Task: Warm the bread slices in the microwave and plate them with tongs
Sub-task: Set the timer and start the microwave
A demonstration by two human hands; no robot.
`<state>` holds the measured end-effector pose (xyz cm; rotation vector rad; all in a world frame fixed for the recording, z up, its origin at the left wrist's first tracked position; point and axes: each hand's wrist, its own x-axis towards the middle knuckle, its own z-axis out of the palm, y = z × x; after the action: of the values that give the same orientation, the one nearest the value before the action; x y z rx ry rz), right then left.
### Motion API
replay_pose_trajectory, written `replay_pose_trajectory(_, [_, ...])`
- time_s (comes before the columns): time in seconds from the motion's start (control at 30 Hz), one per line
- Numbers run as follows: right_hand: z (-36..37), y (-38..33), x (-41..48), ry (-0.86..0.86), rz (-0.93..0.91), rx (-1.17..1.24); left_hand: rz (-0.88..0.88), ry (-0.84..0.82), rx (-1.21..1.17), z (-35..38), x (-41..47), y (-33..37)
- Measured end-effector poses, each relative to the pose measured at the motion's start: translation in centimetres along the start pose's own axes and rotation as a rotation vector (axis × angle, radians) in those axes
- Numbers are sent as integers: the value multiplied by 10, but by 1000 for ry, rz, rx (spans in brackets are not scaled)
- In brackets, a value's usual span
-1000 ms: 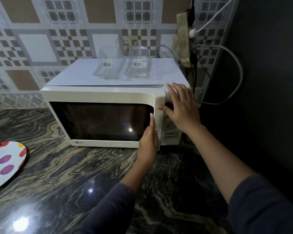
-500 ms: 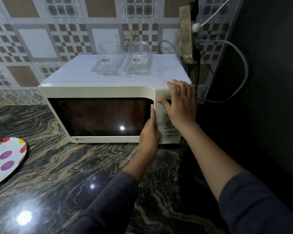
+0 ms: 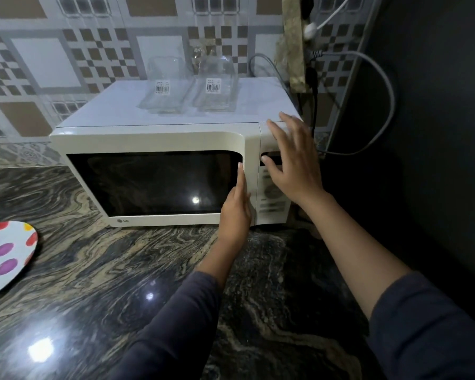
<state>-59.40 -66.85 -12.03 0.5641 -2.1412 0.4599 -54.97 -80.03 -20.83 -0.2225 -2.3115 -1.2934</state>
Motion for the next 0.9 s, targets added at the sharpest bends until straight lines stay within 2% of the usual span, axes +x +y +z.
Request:
replay_pose_trajectory(0.07, [-2, 1, -10, 132, 108, 96, 2, 4, -1, 1, 0, -2])
replay_pose_trajectory(0.13, [-1, 1, -24, 205, 314, 250, -5, 7, -6, 2, -1, -3])
replay_pose_trajectory(0.2, [8, 3, -43, 82, 500, 403, -20, 12, -3, 3, -2, -4])
replay_pose_trajectory(0.3, [27, 7, -71, -179, 604, 516, -25, 28, 23, 5, -2, -4])
replay_pose_trajectory(0.43, [44, 6, -89, -254, 726, 566, -22, 35, 50, 5, -3, -3])
replay_pose_trajectory(0.67, [50, 13, -90, -165, 715, 605, 16, 41, 127, 6, -2, -8])
replay_pose_trajectory(0.9, [51, 25, -91, -235, 696, 477, 1, 74, 204, 12, -4, -10])
